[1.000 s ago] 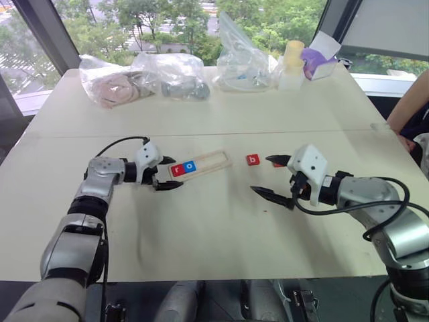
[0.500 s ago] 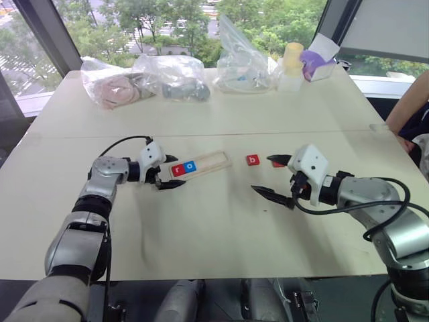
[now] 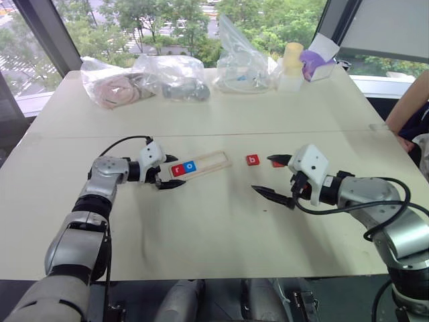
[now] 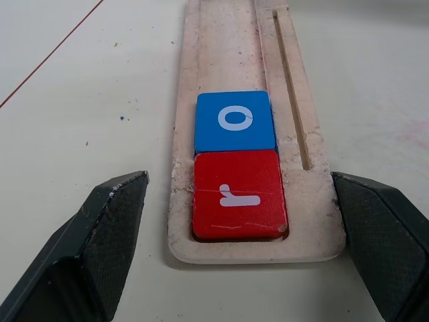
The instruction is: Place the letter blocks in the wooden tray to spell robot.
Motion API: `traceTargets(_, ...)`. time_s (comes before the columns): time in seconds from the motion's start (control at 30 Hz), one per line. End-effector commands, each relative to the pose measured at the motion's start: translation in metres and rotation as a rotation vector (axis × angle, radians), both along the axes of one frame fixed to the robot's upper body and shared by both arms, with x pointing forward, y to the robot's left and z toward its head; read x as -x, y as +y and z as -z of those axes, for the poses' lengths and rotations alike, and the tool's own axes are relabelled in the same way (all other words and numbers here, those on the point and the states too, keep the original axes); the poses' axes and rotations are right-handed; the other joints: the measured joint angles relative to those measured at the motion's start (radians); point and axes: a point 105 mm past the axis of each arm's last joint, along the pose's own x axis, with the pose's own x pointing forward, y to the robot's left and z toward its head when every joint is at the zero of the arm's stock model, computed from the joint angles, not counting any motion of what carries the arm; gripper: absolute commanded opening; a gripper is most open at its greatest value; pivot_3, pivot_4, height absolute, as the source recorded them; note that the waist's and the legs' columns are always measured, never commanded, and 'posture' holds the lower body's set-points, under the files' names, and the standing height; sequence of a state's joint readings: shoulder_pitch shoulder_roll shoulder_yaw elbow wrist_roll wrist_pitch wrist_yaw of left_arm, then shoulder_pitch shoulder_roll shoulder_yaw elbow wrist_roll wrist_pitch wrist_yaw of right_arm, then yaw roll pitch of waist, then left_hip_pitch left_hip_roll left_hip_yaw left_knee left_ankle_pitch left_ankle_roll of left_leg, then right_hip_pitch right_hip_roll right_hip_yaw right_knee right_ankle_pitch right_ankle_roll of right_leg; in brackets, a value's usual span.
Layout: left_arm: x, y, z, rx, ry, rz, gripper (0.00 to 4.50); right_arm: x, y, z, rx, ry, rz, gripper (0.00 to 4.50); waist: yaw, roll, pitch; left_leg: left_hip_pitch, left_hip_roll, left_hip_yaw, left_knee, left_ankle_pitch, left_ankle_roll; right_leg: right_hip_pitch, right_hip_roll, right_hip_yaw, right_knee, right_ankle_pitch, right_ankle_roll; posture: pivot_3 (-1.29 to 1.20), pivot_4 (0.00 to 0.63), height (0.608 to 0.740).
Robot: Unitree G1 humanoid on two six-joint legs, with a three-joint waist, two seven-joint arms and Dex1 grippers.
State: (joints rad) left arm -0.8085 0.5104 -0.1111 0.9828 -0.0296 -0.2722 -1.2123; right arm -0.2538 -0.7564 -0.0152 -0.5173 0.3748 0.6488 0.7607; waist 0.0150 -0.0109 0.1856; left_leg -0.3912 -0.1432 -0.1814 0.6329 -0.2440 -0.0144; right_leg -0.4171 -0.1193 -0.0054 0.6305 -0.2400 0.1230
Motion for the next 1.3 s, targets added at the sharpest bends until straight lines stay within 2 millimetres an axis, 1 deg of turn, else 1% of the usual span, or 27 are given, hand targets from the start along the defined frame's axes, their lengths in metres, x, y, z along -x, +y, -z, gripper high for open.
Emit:
traceTargets(0.03, 0.003, 0.001, 0.016, -0.061, 0.04, -0.007, 4.5, 0.005, 0.003, -0.013, 0.006, -0.061, -0.019, 4.46, 0.0, 0.0, 0.0, 0.0, 0.0, 0.0, 0.0, 0.0, 0.0, 0.0, 0.0, 0.0, 0.0, 0.0, 0.0, 0.0, 0.15, 0.74)
traceTargets(0.13, 0.022, -0.008, 0.037, -0.047, 0.073, 0.059, 3.69, 0.0, 0.002, -0.018, 0.022, -0.076, -0.029, 4.5, -0.001, 0.003, -0.002, 0.0, 0.0, 0.0, 0.0, 0.0, 0.0, 0.0, 0.0, 0.0, 0.0, 0.0, 0.0, 0.0, 0.15, 0.74)
traceTargets(0.17, 0.025, -0.01, 0.04, -0.043, 0.077, 0.07, 3.3, -0.001, 0.002, -0.019, 0.024, -0.078, -0.03, 4.5, -0.001, 0.004, -0.003, 0.0, 0.0, 0.0, 0.0, 0.0, 0.0, 0.0, 0.0, 0.001, 0.0, 0.0, 0.0, 0.0, 0.15, 0.74)
traceTargets(0.2, 0.026, -0.011, 0.041, -0.046, 0.072, 0.069, 3.04, -0.001, 0.002, -0.019, 0.026, -0.08, -0.032, 4.5, -0.001, 0.004, -0.004, 0.001, 0.0, 0.001, 0.0, 0.0, 0.0, 0.0, 0.0, 0.001, 0.0, 0.0, 0.0, 0.0, 0.15, 0.74)
traceTargets(0.4, 0.023, -0.01, 0.04, -0.05, 0.054, 0.036, 3.05, -0.002, 0.004, -0.019, 0.025, -0.084, -0.039, 4.5, 0.002, 0.006, -0.007, 0.001, 0.0, 0.0, 0.0, 0.0, 0.001, 0.001, 0.0, 0.001, -0.001, 0.0, 0.0, 0.0, 0.15, 0.74)
traceTargets(0.53, 0.027, -0.011, 0.039, -0.045, 0.07, 0.056, 3.05, -0.002, 0.005, -0.02, 0.024, -0.086, -0.042, 4.5, 0.001, 0.006, -0.007, 0.001, 0.0, 0.0, 0.0, 0.0, 0.001, 0.001, 0.0, 0.001, -0.001, 0.0, 0.0, 0.0, 0.15, 0.74)
traceTargets(0.63, 0.035, -0.018, 0.037, -0.032, 0.088, 0.109, 3.05, -0.002, 0.005, -0.02, 0.024, -0.086, -0.041, 4.5, -0.001, 0.006, -0.007, 0.001, 0.0, 0.0, 0.0, -0.001, 0.001, 0.001, 0.0, 0.001, -0.001, 0.0, 0.0, 0.0, 0.15, 0.74)
traceTargets(0.77, 0.057, -0.035, 0.031, 0.001, 0.125, 0.226, 3.05, -0.003, 0.005, -0.019, 0.024, -0.085, -0.042, 4.5, -0.002, 0.006, -0.008, 0.001, 0.0, 0.001, -0.001, -0.001, 0.002, 0.001, 0.0, 0.001, -0.001, 0.0, 0.0, 0.0, 0.15, 0.74)
traceTargets(0.87, 0.082, -0.049, 0.036, -0.017, 0.161, 0.326, 3.05, -0.003, 0.006, -0.019, 0.023, -0.084, -0.044, 4.5, -0.002, 0.007, -0.008, 0.0, 0.0, 0.001, -0.001, -0.001, 0.002, 0.0, -0.001, 0.002, -0.002, 0.0, 0.0, 0.0, 0.15, 0.74)
traceTargets(0.93, 0.091, -0.054, 0.04, -0.027, 0.175, 0.344, 3.05, -0.003, 0.006, -0.018, 0.022, -0.081, -0.044, 4.5, -0.001, 0.007, -0.008, 0.0, 0.0, 0.001, -0.001, -0.001, 0.002, 0.0, -0.001, 0.002, -0.002, 0.0, 0.0, 0.0, 0.15, 0.74)
traceTargets(1.0, 0.094, -0.055, 0.042, -0.034, 0.176, 0.337, 3.05, -0.003, 0.007, -0.018, 0.022, -0.079, -0.043, 4.5, -0.001, 0.007, -0.008, 0.0, 0.0, 0.001, -0.001, -0.001, 0.002, 0.0, -0.001, 0.002, -0.002, 0.0, 0.0, 0.0, 0.15, 0.74)
traceTargets(1.3, 0.101, -0.051, 0.047, -0.05, 0.19, 0.297, 3.05, -0.003, 0.008, -0.015, 0.023, -0.075, -0.048, 4.5, -0.002, 0.007, -0.008, 0.001, 0.0, 0.001, -0.002, -0.001, 0.002, 0.0, 0.0, 0.002, -0.002, 0.0, 0.0, 0.0, 0.15, 0.74)
